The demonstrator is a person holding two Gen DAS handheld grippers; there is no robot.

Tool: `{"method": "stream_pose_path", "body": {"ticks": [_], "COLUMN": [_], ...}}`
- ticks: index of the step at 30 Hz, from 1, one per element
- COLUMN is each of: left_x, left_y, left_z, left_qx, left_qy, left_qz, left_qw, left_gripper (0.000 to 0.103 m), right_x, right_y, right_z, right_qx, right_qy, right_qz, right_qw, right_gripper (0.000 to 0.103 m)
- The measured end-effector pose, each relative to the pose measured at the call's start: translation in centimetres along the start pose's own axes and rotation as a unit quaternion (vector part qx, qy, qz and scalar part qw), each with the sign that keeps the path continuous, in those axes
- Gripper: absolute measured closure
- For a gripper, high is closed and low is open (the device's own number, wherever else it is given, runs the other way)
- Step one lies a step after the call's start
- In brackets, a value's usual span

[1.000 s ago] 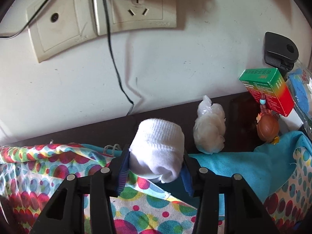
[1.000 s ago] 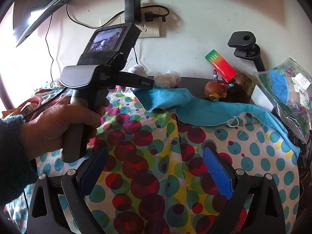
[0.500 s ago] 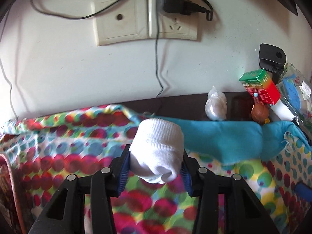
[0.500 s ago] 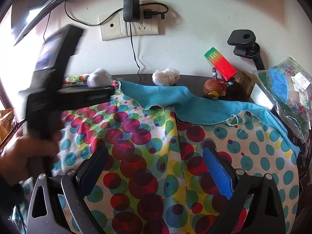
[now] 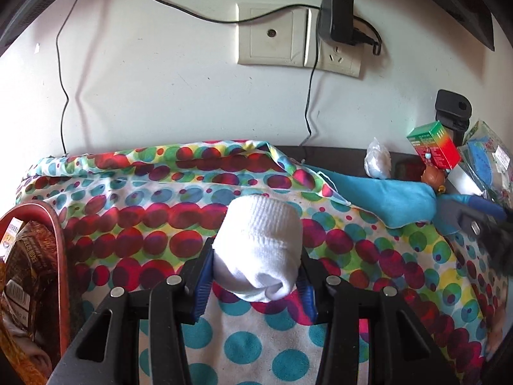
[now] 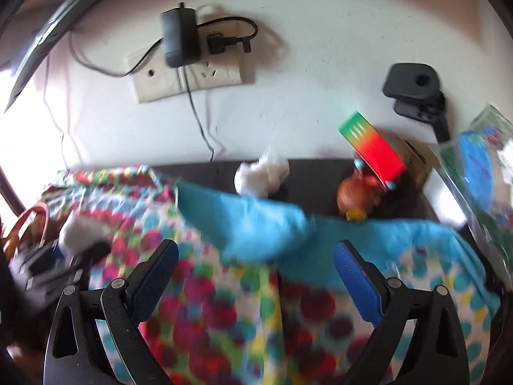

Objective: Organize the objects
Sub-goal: 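Grasp the clear plastic bag with the right tool while the left tool holds the sock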

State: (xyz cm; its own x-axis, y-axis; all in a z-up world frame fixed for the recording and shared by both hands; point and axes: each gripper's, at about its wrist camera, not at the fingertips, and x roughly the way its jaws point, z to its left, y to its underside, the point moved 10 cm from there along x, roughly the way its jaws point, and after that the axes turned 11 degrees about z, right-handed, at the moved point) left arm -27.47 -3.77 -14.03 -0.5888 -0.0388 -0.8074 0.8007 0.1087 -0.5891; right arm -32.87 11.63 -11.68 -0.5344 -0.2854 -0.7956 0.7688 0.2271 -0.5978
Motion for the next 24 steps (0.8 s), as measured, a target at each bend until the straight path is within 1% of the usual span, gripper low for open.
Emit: {"method": "stream_pose_path", "body": {"ticks": [4,7,10,11,12,13,14,15,16,17,18,20,22,24], "left_x": [0.2,0.4,0.7,0.9,1.1,1.2,1.3,1.5,1.7,1.9,2.1,2.2,2.3,2.4], "left_y": [-0.1,-0.1,0.2,0.3,0.4,0.5,0.6,0.8,0.9,1.1,1.1,1.2,1.3,1.3], "left_z": [-0.2,0.1,0.4,0.4,0.4,0.6,0.7,0.7,0.9,1.1,1.1,1.5,1.6,1.7], "left_qx": [-0.001,-0.008,-0.014,-0.014,-0.015,-0.016,-0.018,-0.019,-0.022,-0.025,-0.028,-0.035,-0.038,-0.038], "left_qy": [-0.002,0.0,-0.003,0.0,-0.003,-0.01,-0.011,-0.009,-0.015,-0.018,-0.014,-0.02,-0.018,-0.021], "left_qz": [-0.001,0.004,0.006,0.008,0.01,0.012,0.013,0.016,0.019,0.022,0.026,0.03,0.034,0.037], "left_qw": [1.0,1.0,0.9999,0.9999,0.9998,0.9997,0.9997,0.9997,0.9995,0.9993,0.9992,0.9987,0.9985,0.9984], "left_gripper": [0.057,0.057,0.057,0.057,0.057,0.057,0.057,0.057,0.057,0.057,0.057,0.057,0.057,0.057], "right_x": [3.1,5.4,7.8,8.3,8.9,9.4,9.9,10.4,10.9,11.4,11.6,11.5,10.6,9.6], "right_y": [-3.3,-5.1,-6.2,-6.3,-6.5,-6.5,-6.5,-6.4,-6.3,-6.0,-5.9,-5.8,-6.0,-6.1], "right_z": [-0.2,-0.2,-0.1,0.0,0.2,0.5,0.9,1.1,1.3,1.5,1.7,2.0,2.4,2.7], "right_qx": [0.002,0.009,0.016,0.015,0.01,0.005,-0.003,-0.006,-0.008,-0.012,-0.016,-0.023,-0.022,-0.02], "right_qy": [0.032,0.042,0.05,0.053,0.06,0.062,0.061,0.063,0.061,0.062,0.065,0.068,0.058,0.054], "right_qz": [0.006,0.018,0.041,0.047,0.051,0.052,0.057,0.063,0.07,0.078,0.08,0.069,0.048,0.036], "right_qw": [0.999,0.999,0.998,0.997,0.997,0.997,0.997,0.996,0.996,0.995,0.995,0.995,0.997,0.998], "right_gripper": [0.006,0.008,0.01,0.012,0.018,0.02,0.025,0.038,0.045,0.065,0.066,0.067,0.067,0.067]}}
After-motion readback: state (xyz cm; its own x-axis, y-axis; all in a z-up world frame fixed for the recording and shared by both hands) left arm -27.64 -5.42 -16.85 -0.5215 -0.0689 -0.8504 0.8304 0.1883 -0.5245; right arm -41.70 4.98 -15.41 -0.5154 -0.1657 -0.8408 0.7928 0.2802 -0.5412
